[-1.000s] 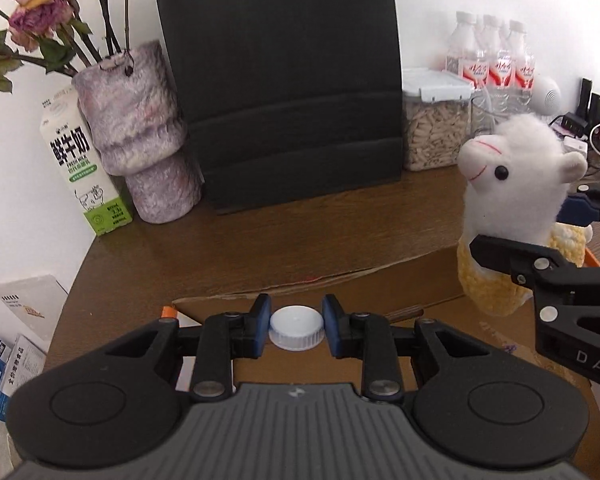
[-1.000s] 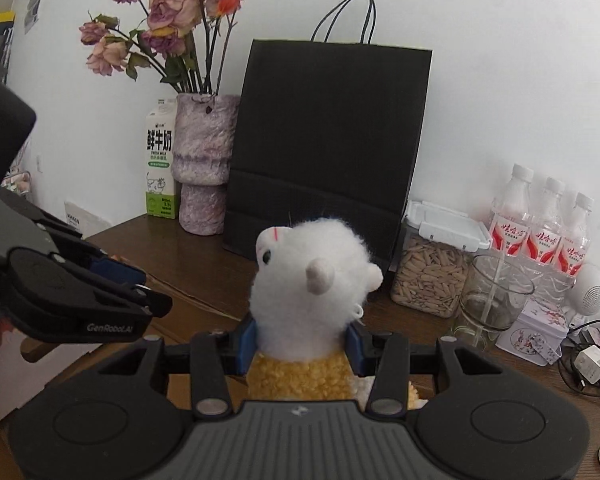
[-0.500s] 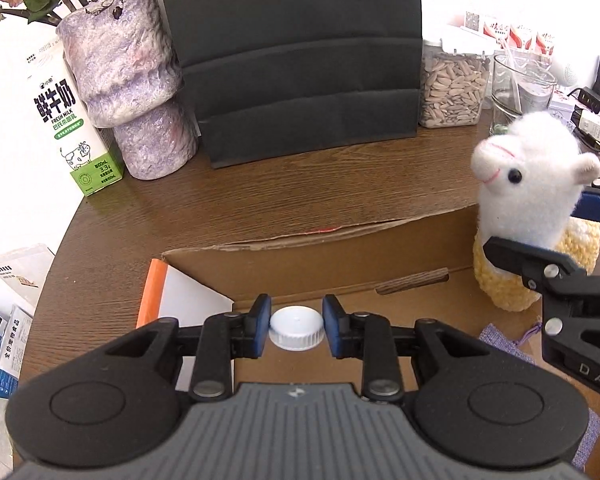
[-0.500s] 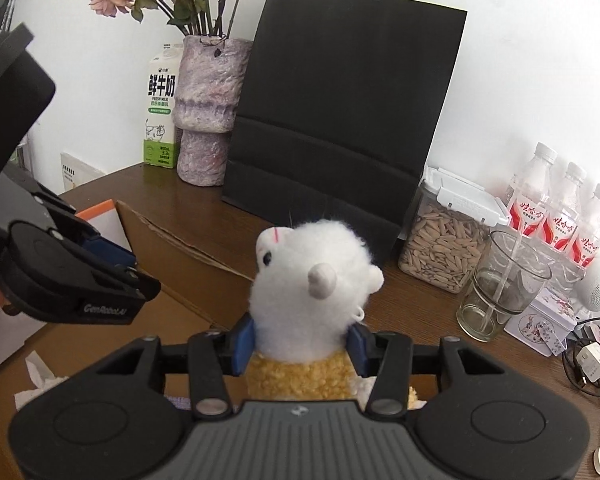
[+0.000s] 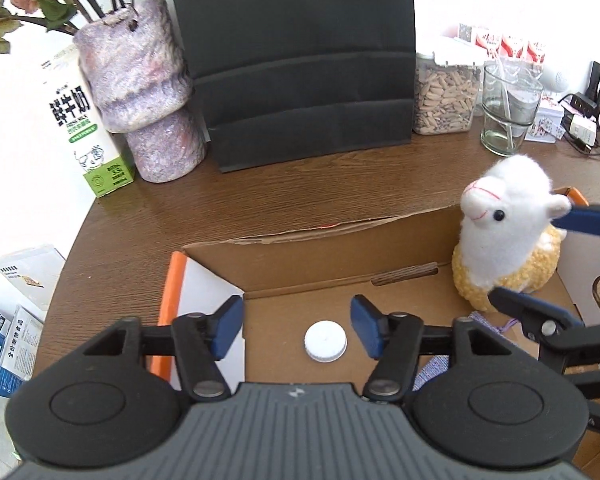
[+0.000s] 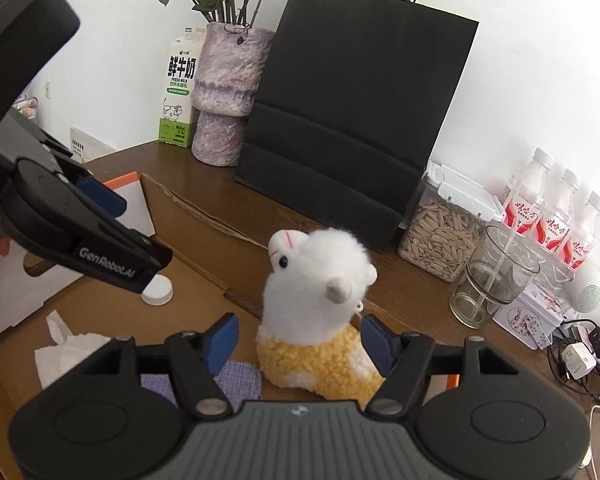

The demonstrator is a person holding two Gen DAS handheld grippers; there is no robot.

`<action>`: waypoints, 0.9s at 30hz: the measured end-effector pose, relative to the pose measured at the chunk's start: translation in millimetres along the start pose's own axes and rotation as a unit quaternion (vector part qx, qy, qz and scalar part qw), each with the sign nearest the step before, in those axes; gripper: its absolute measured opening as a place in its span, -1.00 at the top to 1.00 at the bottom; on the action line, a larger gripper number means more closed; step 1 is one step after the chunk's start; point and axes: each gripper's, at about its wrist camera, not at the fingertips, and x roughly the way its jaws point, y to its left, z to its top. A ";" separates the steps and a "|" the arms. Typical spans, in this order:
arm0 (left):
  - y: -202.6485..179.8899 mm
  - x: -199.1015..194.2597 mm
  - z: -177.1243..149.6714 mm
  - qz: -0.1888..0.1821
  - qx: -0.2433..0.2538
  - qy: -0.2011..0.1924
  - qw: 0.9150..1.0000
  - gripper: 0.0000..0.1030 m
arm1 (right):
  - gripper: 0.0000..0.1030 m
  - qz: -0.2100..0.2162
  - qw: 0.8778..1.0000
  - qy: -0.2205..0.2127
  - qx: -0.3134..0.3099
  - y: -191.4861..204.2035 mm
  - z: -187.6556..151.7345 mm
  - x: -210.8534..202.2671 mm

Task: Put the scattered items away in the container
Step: 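Open both tools to release the plush and cap into the box, then withdraw both tools from the box back over the table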

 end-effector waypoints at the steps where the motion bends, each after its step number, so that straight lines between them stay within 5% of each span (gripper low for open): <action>1: 0.5 -3.7 -0.2 0.002 0.000 -0.003 1.000 -0.29 | -0.41 0.000 1.000 0.001 0.001 0.2 -1.0 -3.2; 10: 4.0 -46.0 -9.1 0.010 -0.013 -0.028 0.999 -0.99 | -0.76 -0.005 0.999 -0.015 0.029 -0.9 -13.5 -48.0; 15: 5.7 -79.0 -23.1 0.022 -0.005 -0.053 0.998 -1.00 | -0.82 -0.016 0.999 -0.019 0.048 3.3 -19.2 -78.6; 17: 8.1 -91.4 -30.4 0.025 -0.004 -0.065 0.998 -1.00 | -1.00 -0.017 0.998 -0.020 0.060 5.3 -21.9 -90.4; 27: 13.8 -148.5 -73.8 0.015 -0.020 -0.095 0.995 -1.00 | -1.00 -0.026 0.995 -0.043 0.088 27.4 -33.5 -152.7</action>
